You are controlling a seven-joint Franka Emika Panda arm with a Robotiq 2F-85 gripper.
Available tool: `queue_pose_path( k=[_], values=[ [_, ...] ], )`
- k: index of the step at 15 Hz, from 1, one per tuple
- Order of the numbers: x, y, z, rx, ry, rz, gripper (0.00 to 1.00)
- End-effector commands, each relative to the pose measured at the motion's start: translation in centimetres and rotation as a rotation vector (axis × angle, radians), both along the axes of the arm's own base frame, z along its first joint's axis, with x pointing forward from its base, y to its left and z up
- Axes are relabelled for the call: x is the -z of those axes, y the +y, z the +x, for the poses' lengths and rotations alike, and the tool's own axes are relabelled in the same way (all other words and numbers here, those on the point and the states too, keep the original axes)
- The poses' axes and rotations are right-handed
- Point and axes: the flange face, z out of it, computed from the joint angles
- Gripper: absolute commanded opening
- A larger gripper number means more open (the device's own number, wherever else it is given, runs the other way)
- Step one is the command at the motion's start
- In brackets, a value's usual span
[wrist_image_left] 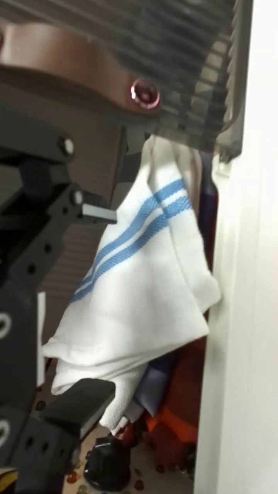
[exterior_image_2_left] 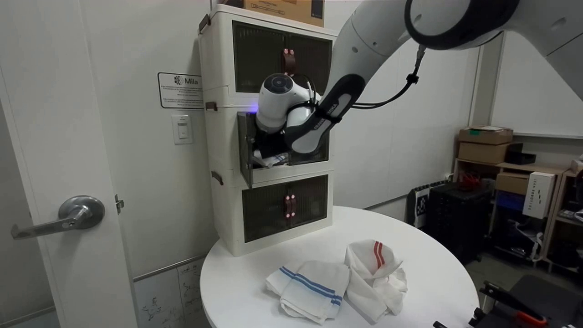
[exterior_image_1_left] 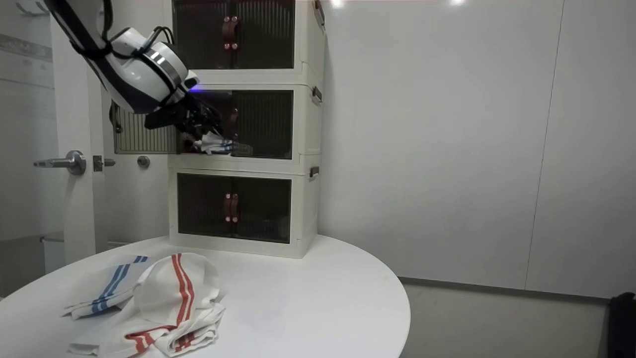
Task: Place one towel inside the middle shelf
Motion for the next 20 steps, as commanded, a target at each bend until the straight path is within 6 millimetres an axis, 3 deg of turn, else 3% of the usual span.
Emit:
queue_pose_path(
  k=[1,6,10,13,16,20],
  values=[
    [-2.3,-0.2,-5.7,0.116,0.05,-0.048,1.0],
    [-4.2,2.3,-13.5,0.097,0.195,-0.089,1.0],
    [-8.0,3.2,-18.6,0.071,0.265,0.013,1.0],
    [-11.3,2.8,-21.5,0.07,0.306,0.104,1.0],
    [-14.2,3.7,-23.9,-0.004,0.364,0.234,1.0],
    [-17.6,5.4,-25.1,-0.072,0.46,0.304,1.0]
  ],
)
